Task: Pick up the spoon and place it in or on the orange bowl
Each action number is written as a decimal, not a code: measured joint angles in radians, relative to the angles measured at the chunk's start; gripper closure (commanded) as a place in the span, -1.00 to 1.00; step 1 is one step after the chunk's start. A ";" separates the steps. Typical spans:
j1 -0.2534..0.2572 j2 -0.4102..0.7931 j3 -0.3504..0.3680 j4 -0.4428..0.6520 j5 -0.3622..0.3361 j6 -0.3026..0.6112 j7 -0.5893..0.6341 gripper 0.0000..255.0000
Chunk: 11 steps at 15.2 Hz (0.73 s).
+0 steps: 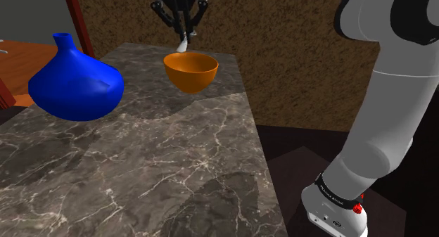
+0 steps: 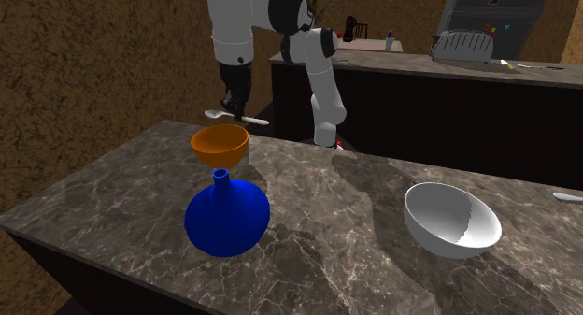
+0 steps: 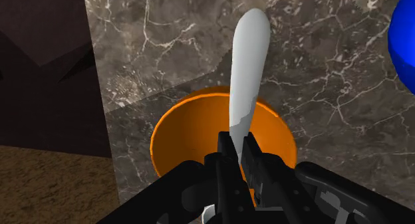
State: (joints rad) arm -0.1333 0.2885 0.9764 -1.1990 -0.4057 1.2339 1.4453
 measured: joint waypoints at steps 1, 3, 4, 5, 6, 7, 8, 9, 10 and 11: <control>0.002 0.018 -0.008 0.027 -0.017 -0.011 -0.018 1.00; -0.048 0.005 -0.018 0.009 -0.011 0.009 -0.070 1.00; -0.038 0.033 -0.029 0.049 -0.034 -0.005 -0.089 1.00; -0.052 0.034 -0.034 0.045 -0.036 0.002 -0.104 1.00; -0.059 0.035 -0.036 0.036 -0.037 0.012 -0.110 1.00; -0.070 0.029 -0.035 0.014 -0.031 0.030 -0.111 1.00; -0.081 0.022 -0.034 -0.008 -0.025 0.047 -0.112 1.00; -0.091 0.015 -0.033 -0.028 -0.018 0.062 -0.112 1.00; -0.105 0.003 -0.031 -0.057 -0.007 0.083 -0.112 1.00; -0.118 -0.008 -0.030 -0.085 0.002 0.103 -0.113 1.00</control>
State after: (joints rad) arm -0.2514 0.2805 0.9469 -1.2842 -0.4035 1.3371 1.3325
